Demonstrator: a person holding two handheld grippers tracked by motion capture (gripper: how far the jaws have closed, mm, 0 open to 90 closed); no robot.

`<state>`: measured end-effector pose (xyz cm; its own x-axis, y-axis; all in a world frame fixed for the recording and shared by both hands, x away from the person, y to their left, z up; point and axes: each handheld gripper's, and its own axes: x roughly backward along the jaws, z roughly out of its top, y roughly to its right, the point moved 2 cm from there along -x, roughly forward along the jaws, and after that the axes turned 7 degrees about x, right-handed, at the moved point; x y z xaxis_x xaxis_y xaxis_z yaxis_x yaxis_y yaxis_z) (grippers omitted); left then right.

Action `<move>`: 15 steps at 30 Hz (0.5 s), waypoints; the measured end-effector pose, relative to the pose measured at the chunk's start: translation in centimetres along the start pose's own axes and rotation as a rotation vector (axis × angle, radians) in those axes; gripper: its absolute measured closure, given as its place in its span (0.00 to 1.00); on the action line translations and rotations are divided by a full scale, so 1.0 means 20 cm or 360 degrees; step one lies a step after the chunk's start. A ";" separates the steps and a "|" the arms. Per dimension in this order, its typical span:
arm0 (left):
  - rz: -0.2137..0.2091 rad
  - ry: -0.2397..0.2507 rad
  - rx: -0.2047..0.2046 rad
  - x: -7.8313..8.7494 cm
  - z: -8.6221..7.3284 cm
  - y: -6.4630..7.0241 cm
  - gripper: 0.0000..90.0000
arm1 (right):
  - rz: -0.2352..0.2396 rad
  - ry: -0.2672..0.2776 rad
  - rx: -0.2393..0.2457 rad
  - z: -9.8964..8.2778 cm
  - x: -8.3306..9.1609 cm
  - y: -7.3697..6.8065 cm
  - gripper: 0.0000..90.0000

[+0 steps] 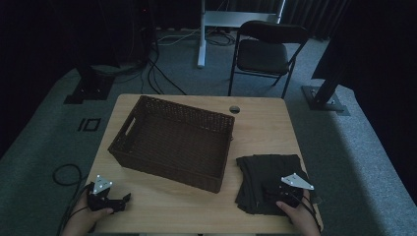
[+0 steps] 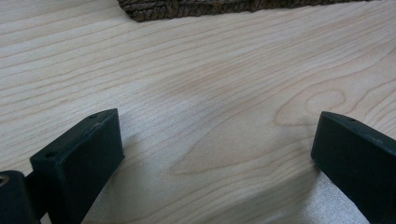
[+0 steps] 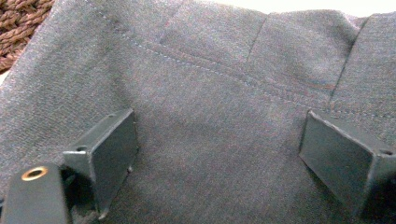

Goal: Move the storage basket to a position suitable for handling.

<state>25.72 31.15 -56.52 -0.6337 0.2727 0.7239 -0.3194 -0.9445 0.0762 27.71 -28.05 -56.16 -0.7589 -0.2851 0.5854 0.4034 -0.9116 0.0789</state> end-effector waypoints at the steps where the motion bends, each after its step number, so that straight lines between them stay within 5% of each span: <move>1: 0.0000 0.0000 0.0000 0.00 0.00 0.00 0.03 | 0.0000 0.0000 0.0000 0.00 0.00 0.00 0.12; 15: -0.0036 0.0024 0.0011 0.01 0.00 -0.04 0.07 | -0.0010 0.0009 0.0001 0.01 0.00 0.00 0.12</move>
<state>25.90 32.02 -56.40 -0.6371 0.2966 0.7114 -0.3289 -0.9393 0.0971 27.70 -27.96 -56.01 -0.7643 -0.2809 0.5805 0.3988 -0.9133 0.0832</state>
